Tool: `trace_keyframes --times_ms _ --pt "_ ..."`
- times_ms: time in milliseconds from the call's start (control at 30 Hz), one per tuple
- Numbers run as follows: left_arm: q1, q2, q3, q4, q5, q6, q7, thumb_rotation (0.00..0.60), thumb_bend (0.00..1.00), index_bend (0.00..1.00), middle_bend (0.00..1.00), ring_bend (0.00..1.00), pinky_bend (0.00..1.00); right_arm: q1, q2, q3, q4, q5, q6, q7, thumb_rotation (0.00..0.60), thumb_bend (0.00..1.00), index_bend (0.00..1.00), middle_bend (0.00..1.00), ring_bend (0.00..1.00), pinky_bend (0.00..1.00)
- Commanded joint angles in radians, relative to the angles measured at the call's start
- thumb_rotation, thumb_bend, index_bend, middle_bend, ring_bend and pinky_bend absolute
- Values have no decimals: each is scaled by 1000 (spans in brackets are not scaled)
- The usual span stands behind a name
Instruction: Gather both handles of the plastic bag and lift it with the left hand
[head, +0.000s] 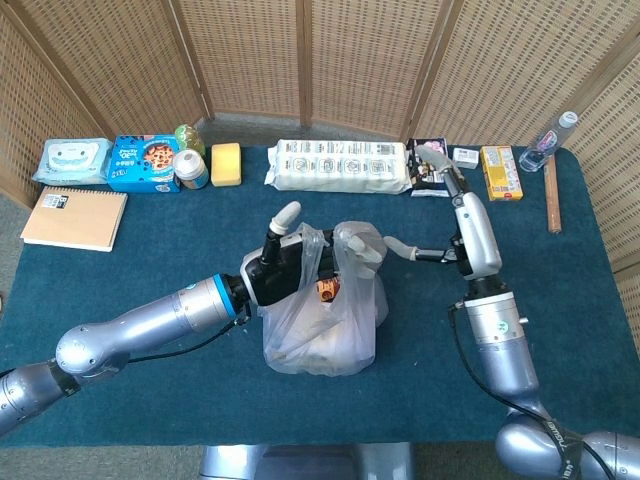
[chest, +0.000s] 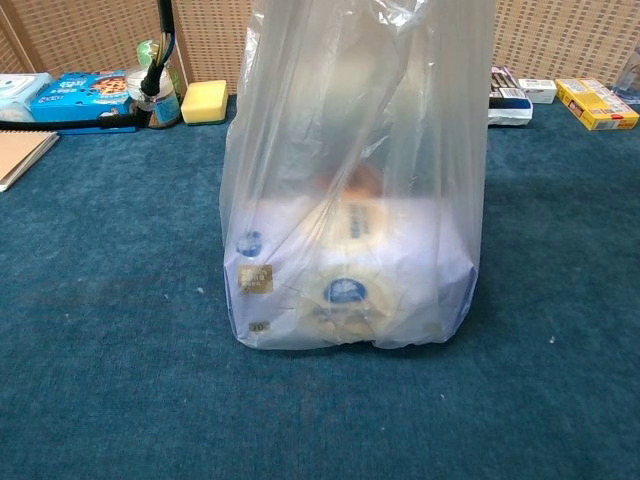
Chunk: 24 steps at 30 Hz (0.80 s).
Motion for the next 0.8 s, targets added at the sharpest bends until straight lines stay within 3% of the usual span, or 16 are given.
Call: trace_keyframes --times_ms 33,233,400,733,800 --pt "15 -9 -15 7 -18 -10 -10 0 141 357 314 167 186 -24 20 0 1 -6 17 17 600 163 120 112 62 9" --pt "44 -35 -50 23 -70 -30 -40 0 143 359 317 180 218 -67 54 -18 12 -35 47 21 600 178 120 113 62 9" --pt "70 -58 -77 33 -108 -48 -58 0 148 373 350 242 335 -99 82 -51 39 -65 70 -17 600 192 125 118 70 10" --pt "72 -86 -93 21 -135 -19 -75 5 208 450 449 347 440 -153 130 -122 94 -141 87 -63 600 203 246 225 177 125" --pt "67 -87 -90 12 -138 -3 -82 39 220 469 472 369 455 -164 140 -139 103 -153 86 -72 600 203 265 231 183 137"
